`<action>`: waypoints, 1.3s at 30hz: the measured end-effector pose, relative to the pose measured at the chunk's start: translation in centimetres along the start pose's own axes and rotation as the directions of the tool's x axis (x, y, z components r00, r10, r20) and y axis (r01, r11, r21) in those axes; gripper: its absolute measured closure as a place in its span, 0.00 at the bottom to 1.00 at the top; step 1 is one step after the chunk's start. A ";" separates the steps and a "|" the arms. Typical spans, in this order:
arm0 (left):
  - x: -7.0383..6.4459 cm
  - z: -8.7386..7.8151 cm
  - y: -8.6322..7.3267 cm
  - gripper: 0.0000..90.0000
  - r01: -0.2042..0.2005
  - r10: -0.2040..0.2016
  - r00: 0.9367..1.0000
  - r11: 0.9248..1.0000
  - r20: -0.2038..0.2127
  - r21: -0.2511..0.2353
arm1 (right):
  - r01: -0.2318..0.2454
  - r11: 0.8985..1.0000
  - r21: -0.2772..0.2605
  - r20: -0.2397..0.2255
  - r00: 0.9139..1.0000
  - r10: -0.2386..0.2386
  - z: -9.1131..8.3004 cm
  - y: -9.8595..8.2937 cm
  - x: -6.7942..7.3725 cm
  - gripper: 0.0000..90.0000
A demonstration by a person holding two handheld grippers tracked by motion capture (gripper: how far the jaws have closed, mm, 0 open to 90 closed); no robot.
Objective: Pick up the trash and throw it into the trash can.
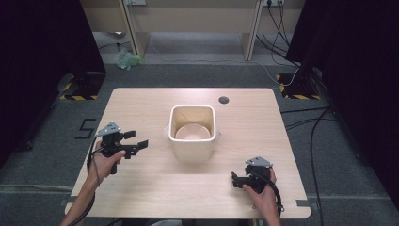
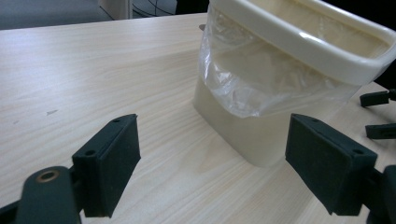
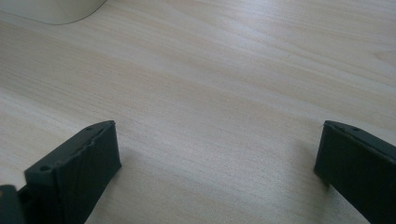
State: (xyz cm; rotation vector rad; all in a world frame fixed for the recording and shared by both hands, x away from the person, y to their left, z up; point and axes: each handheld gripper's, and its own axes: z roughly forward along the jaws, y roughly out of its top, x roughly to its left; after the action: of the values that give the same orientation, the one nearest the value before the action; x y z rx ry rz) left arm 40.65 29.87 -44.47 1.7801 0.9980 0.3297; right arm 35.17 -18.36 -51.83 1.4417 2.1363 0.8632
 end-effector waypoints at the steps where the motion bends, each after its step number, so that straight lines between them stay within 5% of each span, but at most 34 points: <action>1: 0.0 0.1 -0.2 0.19 0.004 -0.004 1.000 1.000 0.000 -0.001 | 0.000 1.000 0.000 0.000 1.000 0.000 0.0 0.0 0.0 0.00; 39: 0.4 1.1 -5.4 0.19 -0.009 0.011 1.000 0.995 -0.020 0.096 | 0.001 1.000 0.000 0.000 1.000 -0.001 0.0 0.0 0.0 0.00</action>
State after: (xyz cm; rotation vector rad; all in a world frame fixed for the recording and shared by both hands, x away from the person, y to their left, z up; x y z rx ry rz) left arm 39.00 30.18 -49.70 1.8724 1.0346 0.3108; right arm 35.17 -18.35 -51.83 1.4410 2.1365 0.8627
